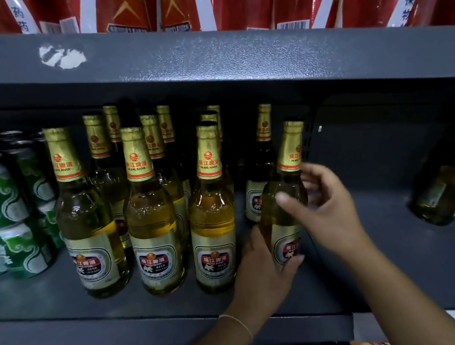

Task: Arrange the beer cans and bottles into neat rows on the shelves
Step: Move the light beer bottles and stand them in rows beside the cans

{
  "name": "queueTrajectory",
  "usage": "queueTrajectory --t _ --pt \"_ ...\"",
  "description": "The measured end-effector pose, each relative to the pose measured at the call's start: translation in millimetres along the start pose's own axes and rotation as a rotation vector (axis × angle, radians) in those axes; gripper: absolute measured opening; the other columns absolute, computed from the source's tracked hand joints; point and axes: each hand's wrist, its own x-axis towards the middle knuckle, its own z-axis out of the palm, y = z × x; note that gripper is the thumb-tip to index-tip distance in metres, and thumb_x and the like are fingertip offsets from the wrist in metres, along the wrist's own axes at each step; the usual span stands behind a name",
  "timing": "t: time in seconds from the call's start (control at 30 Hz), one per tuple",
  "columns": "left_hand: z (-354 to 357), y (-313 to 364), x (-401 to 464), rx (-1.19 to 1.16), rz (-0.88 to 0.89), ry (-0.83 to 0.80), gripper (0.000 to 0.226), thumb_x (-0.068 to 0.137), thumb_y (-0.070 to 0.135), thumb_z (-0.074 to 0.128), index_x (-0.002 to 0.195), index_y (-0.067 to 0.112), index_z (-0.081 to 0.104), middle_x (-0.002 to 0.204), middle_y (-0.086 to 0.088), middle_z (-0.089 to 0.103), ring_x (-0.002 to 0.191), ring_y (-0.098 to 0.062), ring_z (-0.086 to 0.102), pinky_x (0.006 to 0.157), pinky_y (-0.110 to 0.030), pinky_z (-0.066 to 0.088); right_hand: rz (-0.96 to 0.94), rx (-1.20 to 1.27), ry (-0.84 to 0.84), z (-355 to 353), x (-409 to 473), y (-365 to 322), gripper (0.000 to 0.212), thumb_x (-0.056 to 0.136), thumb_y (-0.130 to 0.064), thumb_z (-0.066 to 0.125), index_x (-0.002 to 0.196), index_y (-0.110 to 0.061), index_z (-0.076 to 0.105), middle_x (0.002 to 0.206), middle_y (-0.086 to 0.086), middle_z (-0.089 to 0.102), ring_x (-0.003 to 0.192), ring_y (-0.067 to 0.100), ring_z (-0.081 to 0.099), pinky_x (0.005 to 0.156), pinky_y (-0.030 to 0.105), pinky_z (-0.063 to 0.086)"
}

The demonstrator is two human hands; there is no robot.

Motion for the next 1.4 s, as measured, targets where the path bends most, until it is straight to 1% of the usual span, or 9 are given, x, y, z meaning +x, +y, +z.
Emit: queueTrajectory --t 0.1,0.23,0.37,0.47,0.73,0.9,1.03,1.17,1.4 --pt "0.3 -1.1 -0.1 -0.008 0.01 0.006 0.077 0.077 0.046 0.07 0.139 0.028 0.028 0.128 0.007 0.052 0.115 -0.007 0.052 0.097 -0.029 0.048 0.09 0.058 -0.163 -5.0 -18.7 25.1 0.075 0.064 -0.027 0.086 0.13 -0.026 0.051 0.118 -0.009 0.068 0.111 0.01 0.065 0.09 0.028 0.054" --pt "-0.7 -3.2 3.0 0.016 -0.004 0.011 0.074 0.084 0.026 0.065 0.145 0.019 0.024 0.136 -0.001 0.047 0.125 -0.013 0.047 0.105 -0.024 0.038 0.14 0.026 -0.189 0.9 -26.2 41.9 0.068 0.073 0.0 0.082 0.131 -0.019 0.05 0.106 -0.007 0.068 0.093 -0.005 0.065 0.078 0.012 0.05" --pt "-1.6 -3.4 1.8 0.06 -0.046 0.013 0.089 0.088 0.031 0.063 0.154 0.011 0.007 0.156 -0.008 0.025 0.144 -0.019 0.026 0.117 -0.024 0.018 0.15 -0.001 -0.126 8.3 -19.6 48.4 0.064 0.071 -0.002 0.084 0.126 -0.016 0.055 0.105 -0.003 0.069 0.09 -0.003 0.066 0.075 0.012 0.05" --pt "-2.2 -3.4 -1.0 0.101 -0.066 0.014 0.094 0.091 0.031 0.062 0.154 0.008 -0.004 0.161 -0.009 0.012 0.148 -0.02 0.013 0.11 -0.017 0.005 0.156 -0.04 -0.086 14.9 -16.0 52.8 0.064 0.069 -0.011 0.087 0.123 -0.021 0.056 0.103 -0.006 0.07 0.091 -0.002 0.066 0.078 0.015 0.053" --pt "1.2 -2.2 -3.7 0.167 -0.123 -0.029 0.096 0.09 0.027 0.058 0.152 0.007 -0.012 0.162 -0.009 0.004 0.15 -0.024 0.008 0.121 -0.032 0.011 0.168 -0.116 -0.044 25.0 -2.6 56.4 0.064 0.066 -0.023 0.091 0.119 -0.026 0.056 0.103 -0.011 0.065 0.088 -0.013 0.059 0.073 0.005 0.047" --pt "-0.1 -1.3 -3.1 0.168 -0.138 -0.062 0.094 0.089 0.021 0.054 0.152 0.005 -0.014 0.163 -0.01 -0.005 0.15 -0.023 0.0 0.116 -0.025 0.002 0.158 -0.071 -0.072 27.7 0.6 58.0 0.061 0.068 -0.015 0.089 0.119 -0.02 0.055 0.095 -0.012 0.066 0.081 -0.015 0.061 0.07 0.007 0.049" --pt "-0.9 0.7 -2.3 0.147 -0.15 -0.078 0.094 0.089 0.018 0.054 0.152 0.005 -0.015 0.162 -0.01 -0.007 0.15 -0.022 -0.001 0.114 -0.023 0.001 0.142 -0.038 -0.074 28.6 1.5 63.1 0.063 0.066 -0.015 0.089 0.12 -0.021 0.056 0.099 -0.008 0.069 0.086 -0.007 0.065 0.075 0.012 0.052" --pt "-0.5 0.7 -0.9 0.146 -0.167 -0.074 0.094 0.088 0.019 0.054 0.152 0.005 -0.014 0.163 -0.011 -0.005 0.15 -0.022 0.0 0.113 -0.021 -0.001 0.133 -0.022 -0.109 29.6 0.2 69.0 0.07 0.07 -0.017 0.087 0.132 -0.017 0.052 0.111 -0.005 0.07 0.099 -0.001 0.067 0.083 0.013 0.052" --pt "-2.0 2.7 -0.1 0.127 -0.181 -0.071 0.091 0.09 0.017 0.052 0.152 0.005 -0.014 0.162 -0.01 -0.003 0.15 -0.021 0.0 0.11 -0.021 -0.003 0.104 -0.041 -0.141 32.4 -3.1 78.8 0.079 0.076 -0.004 0.081 0.143 -0.021 0.043 0.119 -0.006 0.068 0.109 0.004 0.065 0.098 0.027 0.052"
